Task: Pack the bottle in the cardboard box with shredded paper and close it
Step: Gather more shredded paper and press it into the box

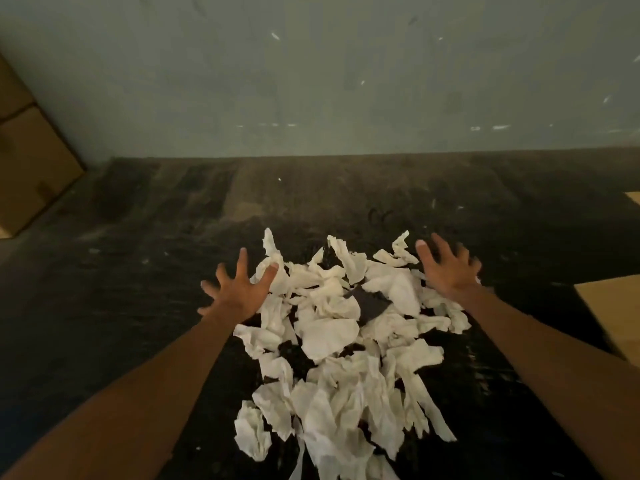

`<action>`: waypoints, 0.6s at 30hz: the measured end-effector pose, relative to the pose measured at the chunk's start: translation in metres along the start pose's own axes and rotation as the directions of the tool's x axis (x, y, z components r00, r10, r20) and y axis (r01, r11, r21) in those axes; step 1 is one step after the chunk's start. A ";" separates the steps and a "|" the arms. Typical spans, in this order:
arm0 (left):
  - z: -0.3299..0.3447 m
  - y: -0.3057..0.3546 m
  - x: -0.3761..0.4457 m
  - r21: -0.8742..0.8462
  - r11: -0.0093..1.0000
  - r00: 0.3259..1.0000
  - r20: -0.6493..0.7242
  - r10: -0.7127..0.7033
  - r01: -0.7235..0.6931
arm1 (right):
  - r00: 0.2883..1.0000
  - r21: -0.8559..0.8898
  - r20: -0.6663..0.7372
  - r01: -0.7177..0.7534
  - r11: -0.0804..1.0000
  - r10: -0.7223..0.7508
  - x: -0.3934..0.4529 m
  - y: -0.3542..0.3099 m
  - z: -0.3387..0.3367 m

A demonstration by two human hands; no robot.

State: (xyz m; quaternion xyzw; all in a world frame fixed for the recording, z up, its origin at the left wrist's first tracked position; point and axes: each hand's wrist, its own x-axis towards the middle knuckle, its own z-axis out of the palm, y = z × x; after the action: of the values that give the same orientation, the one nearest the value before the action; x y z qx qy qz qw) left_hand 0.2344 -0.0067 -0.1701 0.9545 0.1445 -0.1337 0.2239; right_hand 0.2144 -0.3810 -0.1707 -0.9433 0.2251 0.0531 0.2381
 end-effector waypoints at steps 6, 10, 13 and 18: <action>0.003 0.036 0.046 -0.159 0.986 0.976 0.204 0.081 -0.049 | 0.951 -0.217 0.308 0.038 0.975 0.031 0.034 -0.021 -0.002; 0.014 0.053 0.041 -0.251 0.956 0.937 0.272 0.217 -0.149 | 0.917 -0.209 0.397 0.133 0.969 -0.041 0.024 -0.040 0.017; 0.022 0.061 0.018 -0.303 0.918 0.933 0.171 0.318 -0.257 | 0.923 -0.075 0.374 0.126 0.989 -0.089 0.000 -0.053 0.031; 0.020 0.057 -0.021 -0.399 0.851 0.879 0.184 0.440 -0.342 | 0.929 0.447 0.299 0.065 0.892 -0.218 -0.045 -0.067 0.033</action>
State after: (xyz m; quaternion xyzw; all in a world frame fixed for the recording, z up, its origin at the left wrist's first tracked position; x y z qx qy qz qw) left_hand 0.2304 -0.0692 -0.1588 0.8804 -0.0646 -0.1844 0.4321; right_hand 0.2046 -0.2950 -0.1625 -0.8580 0.1162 0.1470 0.4782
